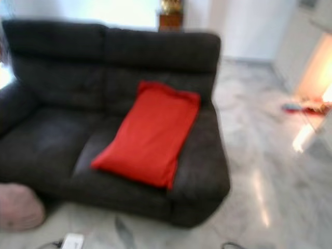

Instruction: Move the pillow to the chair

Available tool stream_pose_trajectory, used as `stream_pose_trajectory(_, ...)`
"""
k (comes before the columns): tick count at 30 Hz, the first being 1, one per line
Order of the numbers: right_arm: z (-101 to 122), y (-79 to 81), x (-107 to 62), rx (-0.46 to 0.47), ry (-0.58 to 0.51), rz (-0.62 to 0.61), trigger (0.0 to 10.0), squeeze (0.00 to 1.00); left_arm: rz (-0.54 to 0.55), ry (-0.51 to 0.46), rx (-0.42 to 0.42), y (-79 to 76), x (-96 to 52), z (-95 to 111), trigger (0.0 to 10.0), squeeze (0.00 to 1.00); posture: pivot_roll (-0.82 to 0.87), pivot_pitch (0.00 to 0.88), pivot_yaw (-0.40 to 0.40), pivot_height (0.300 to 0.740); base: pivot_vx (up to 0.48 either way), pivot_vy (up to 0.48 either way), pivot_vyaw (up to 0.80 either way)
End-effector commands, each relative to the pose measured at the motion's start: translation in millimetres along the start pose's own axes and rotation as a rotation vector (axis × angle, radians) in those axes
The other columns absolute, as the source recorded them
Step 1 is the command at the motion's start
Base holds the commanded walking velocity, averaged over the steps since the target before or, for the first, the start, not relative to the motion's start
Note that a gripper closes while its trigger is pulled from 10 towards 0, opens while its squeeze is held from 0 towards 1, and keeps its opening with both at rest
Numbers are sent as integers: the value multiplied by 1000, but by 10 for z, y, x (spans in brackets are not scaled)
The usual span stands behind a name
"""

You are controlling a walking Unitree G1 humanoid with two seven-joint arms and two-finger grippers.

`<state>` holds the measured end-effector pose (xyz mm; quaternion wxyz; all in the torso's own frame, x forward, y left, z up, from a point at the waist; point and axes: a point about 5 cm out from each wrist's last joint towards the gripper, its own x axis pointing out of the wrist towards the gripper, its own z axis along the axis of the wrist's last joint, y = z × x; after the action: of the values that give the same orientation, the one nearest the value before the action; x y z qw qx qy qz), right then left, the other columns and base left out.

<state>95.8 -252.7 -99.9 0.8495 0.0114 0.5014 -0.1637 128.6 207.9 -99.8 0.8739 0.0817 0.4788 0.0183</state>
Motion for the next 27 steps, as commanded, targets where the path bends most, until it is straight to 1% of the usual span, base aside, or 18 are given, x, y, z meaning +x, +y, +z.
stream_pose_trajectory(1, -45, 40, -6, 5, 17, 11, 10000, 0, 10, -31, 10, 42, 21, 97, 10000, 0, -33, 32, -12, 740, 0, 334, 0)
stream_pose_trajectory(7, -46, 35, -7, 4, 18, 13, 10000, 0, 6, -33, 12, 14, 24, 104, 10000, 0, -32, 35, -13, 740, 0, 337, 0)
stream_pose_trajectory(18, -44, 28, -7, 8, 17, 12, 10000, 0, 7, -32, 10, 18, 21, 97, 10000, 0, -31, 42, -16, 740, 0, 341, 0)
stream_pose_trajectory(27, -33, 24, -4, 6, 14, 14, 10000, 0, 1, -49, 7, -28, 36, 158, 10000, 0, -26, 58, -20, 740, 0, 337, 0)
